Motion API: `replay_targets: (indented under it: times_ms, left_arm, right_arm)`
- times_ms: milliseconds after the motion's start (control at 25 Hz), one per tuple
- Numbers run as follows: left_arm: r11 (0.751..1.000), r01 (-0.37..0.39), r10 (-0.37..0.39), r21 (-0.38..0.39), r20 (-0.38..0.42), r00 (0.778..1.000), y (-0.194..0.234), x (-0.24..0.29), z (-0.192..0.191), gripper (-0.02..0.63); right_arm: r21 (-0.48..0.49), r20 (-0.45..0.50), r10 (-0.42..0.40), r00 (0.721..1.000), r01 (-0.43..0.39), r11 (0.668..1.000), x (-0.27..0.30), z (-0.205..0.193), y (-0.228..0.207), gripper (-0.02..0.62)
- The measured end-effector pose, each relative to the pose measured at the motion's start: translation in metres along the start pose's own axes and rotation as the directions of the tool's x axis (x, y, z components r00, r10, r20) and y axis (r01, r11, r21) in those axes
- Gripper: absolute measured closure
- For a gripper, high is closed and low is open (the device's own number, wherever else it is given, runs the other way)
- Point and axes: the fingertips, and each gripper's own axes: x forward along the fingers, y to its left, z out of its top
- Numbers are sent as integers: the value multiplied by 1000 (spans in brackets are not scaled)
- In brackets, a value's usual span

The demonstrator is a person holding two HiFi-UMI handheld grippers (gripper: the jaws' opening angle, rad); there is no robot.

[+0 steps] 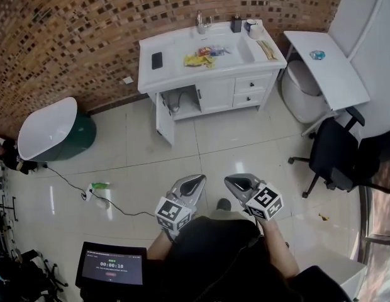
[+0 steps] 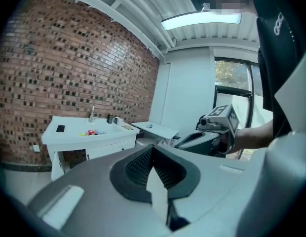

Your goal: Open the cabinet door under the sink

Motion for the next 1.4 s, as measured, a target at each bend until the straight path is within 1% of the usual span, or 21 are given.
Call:
replay_targets:
  times_ms: [120, 200, 280, 400, 480, 600, 760, 920, 1200, 1400]
  left_arm:
    - [998, 57, -57, 25, 1, 998, -14, 0, 11, 591]
    - [996, 88, -88, 10, 22, 996, -24, -4, 21, 591]
    - [995, 103, -103, -5, 55, 993, -29, -11, 33, 591]
    - [995, 97, -96, -6, 89, 991, -28, -21, 49, 591]
    - [995, 95, -93, -17, 98, 991, -26, -23, 46, 591]
    - [996, 84, -82, -14, 99, 992, -25, -26, 38, 591]
    - [997, 68, -66, -20, 91, 994, -24, -28, 36, 591]
    - [998, 48, -46, -28, 95, 994, -20, -31, 36, 591]
    - [1000, 9, -6, -26, 94, 996, -19, -38, 36, 591]
    - [1000, 7, -4, -25, 94, 996, -20, -39, 36, 591]
  right_arm:
    - [-7, 26, -6, 1000, 7, 1000, -6, 18, 4, 603]
    - [-24, 46, 1, 999, 0, 1000, -11, 32, 13, 603]
    - [-61, 59, 18, 998, -14, 998, -10, 45, 24, 603]
    - [-135, 66, 53, 996, -44, 990, -1, 66, 40, 603]
    - [-173, 67, 65, 996, -52, 983, 7, 73, 47, 603]
    - [-219, 51, 70, 996, -58, 974, 19, 72, 54, 603]
    - [-215, 42, 88, 995, -77, 974, 24, 74, 60, 604]
    - [-207, 38, 89, 995, -79, 975, 28, 73, 61, 604]
    - [-251, 9, 114, 993, -108, 962, 29, 71, 70, 604]
    - [-243, 15, 109, 994, -102, 965, 29, 68, 72, 604]
